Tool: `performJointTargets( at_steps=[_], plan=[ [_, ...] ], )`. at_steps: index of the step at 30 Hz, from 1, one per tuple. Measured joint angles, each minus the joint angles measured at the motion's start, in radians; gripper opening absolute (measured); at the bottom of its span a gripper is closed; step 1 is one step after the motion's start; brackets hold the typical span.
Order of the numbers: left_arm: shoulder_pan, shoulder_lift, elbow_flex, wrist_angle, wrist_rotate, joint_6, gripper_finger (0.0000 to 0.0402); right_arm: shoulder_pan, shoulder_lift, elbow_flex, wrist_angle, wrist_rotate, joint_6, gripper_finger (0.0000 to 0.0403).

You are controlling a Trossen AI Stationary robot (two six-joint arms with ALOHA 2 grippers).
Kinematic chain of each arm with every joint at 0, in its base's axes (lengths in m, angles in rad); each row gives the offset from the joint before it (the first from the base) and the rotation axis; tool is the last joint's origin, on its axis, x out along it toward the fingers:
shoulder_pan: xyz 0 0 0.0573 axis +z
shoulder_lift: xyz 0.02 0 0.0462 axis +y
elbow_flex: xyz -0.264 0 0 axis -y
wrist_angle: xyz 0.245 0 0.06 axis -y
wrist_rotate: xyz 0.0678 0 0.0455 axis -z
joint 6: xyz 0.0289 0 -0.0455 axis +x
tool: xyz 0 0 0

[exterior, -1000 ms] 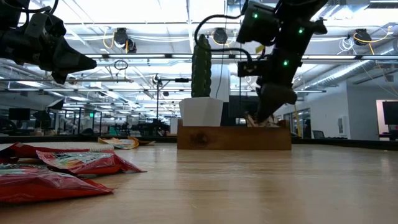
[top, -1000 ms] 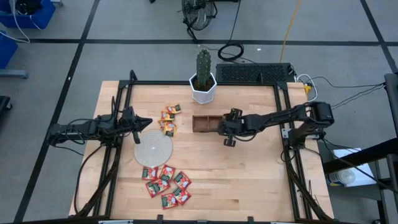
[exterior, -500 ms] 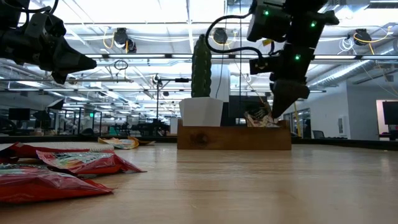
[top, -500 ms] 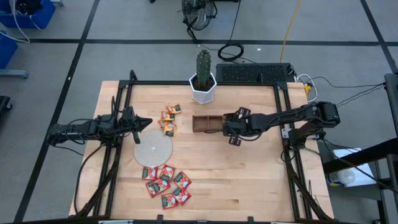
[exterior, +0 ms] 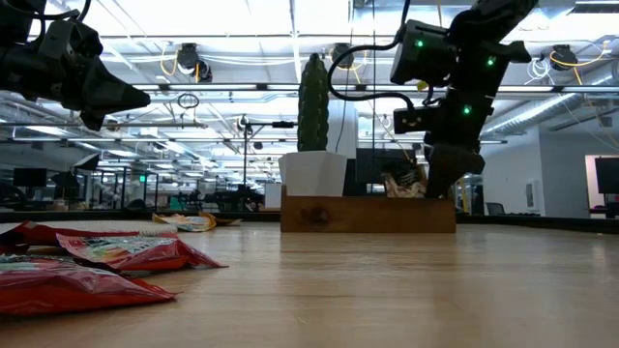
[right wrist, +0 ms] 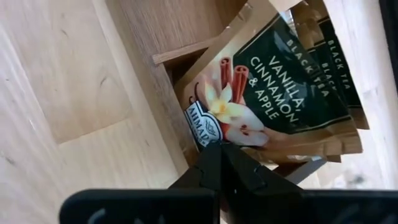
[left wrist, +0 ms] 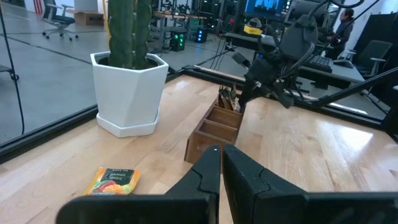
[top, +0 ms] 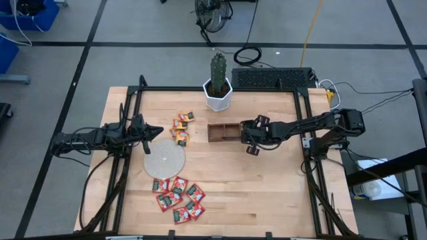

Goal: Pick & Place Tea
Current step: Put the brown tea bag into the right section of the wooden organizer

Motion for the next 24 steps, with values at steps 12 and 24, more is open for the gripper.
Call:
performJointTargets(
  at_steps=[12, 24],
  plan=[
    [0.000, 0.000, 0.000, 0.000, 0.000, 0.000, 0.0021, 0.000, 0.001, -0.001, 0.054, -0.076, 0.006, 0.0000],
    [0.000, 0.000, 0.000, 0.000, 0.000, 0.000, 0.0021, 0.049, -0.001, 0.028, 0.033, -0.094, 0.035, 0.0000]
  ],
)
